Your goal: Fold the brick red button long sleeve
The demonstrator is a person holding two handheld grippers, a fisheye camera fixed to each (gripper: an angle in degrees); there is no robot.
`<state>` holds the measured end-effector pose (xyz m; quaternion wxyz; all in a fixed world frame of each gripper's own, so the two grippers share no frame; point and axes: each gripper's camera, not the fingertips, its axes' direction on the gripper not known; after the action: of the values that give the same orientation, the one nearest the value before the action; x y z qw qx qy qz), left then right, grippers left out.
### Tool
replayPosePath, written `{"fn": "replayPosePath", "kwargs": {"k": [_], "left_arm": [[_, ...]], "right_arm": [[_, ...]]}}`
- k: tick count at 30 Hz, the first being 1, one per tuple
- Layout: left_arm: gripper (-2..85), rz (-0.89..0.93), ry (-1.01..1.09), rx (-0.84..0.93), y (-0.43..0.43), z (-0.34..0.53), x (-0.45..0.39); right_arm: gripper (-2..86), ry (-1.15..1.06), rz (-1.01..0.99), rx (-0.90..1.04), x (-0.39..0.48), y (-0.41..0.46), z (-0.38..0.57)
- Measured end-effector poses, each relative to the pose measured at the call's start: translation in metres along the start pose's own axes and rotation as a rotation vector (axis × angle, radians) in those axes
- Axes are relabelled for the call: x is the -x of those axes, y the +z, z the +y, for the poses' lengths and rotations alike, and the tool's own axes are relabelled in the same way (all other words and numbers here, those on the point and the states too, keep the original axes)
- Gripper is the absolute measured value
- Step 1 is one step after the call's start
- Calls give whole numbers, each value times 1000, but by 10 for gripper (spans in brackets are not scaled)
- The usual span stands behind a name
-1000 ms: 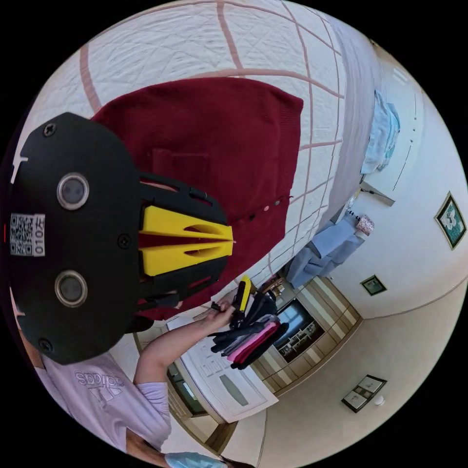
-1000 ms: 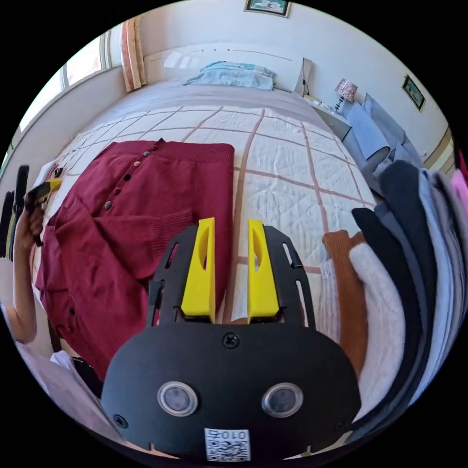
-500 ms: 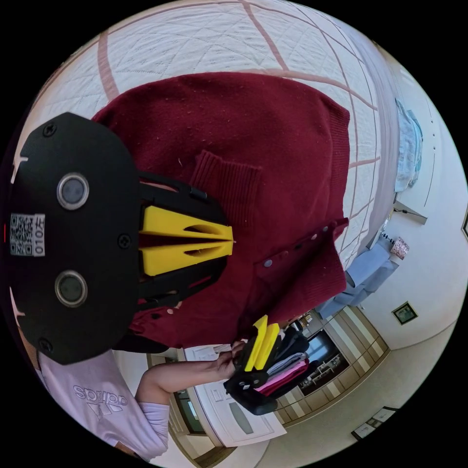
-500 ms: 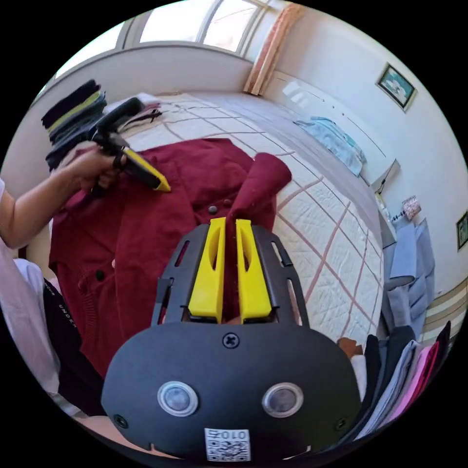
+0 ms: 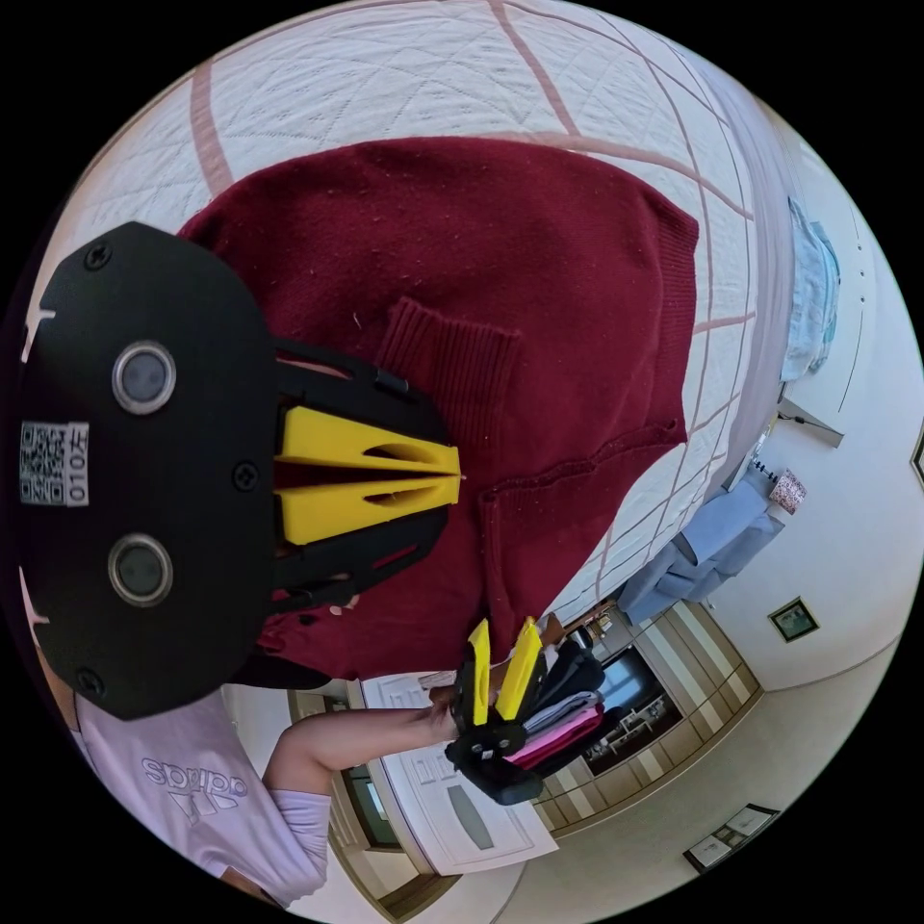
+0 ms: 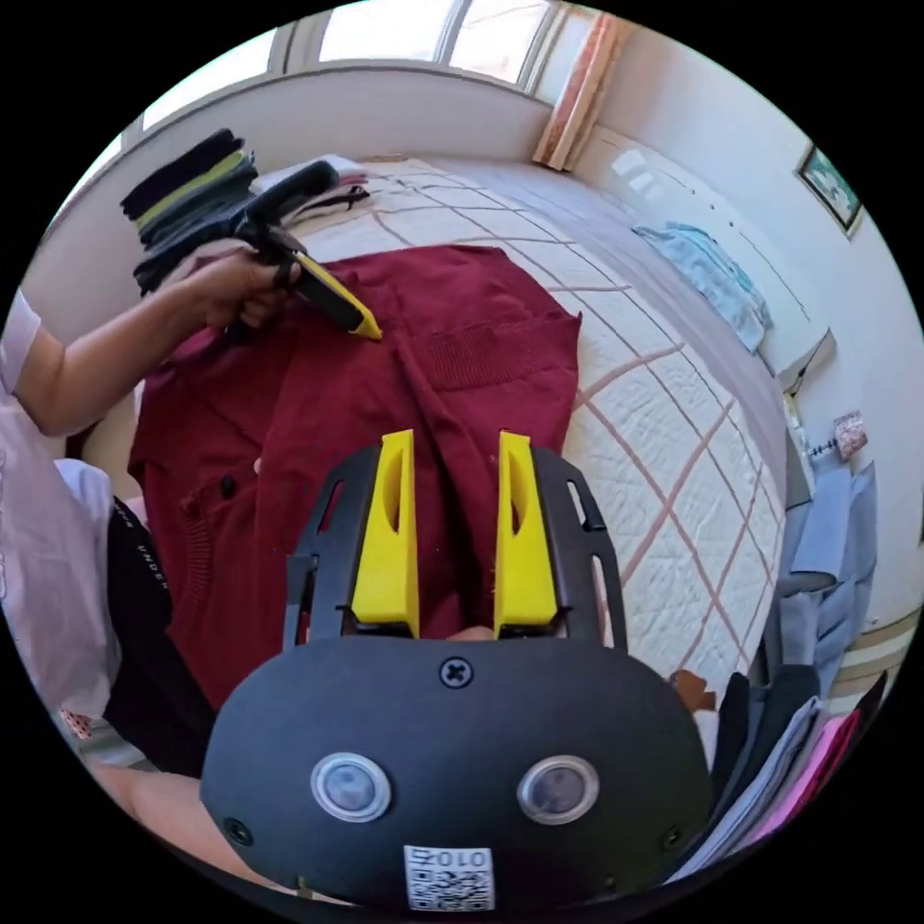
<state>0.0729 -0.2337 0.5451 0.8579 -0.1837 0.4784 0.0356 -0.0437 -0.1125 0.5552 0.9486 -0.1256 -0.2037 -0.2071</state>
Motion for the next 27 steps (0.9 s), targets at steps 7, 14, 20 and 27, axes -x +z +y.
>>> {"fn": "replayPosePath", "kwargs": {"k": [7, 14, 20, 27], "left_arm": [[-2, -6, -3, -1, -3, 13, -15], [-2, -6, -5, 5, -7, 29, -36], [-2, -10, -18, 20, -9, 44, -56], [2, 14, 172, -261, -84, 96, -135]], "right_arm": [[31, 535, 108, 124, -115, 9, 42], [25, 745, 135, 166, -145, 38, 107], [16, 627, 70, 55, -86, 1, 109], [40, 530, 154, 24, -26, -52, 131]]}}
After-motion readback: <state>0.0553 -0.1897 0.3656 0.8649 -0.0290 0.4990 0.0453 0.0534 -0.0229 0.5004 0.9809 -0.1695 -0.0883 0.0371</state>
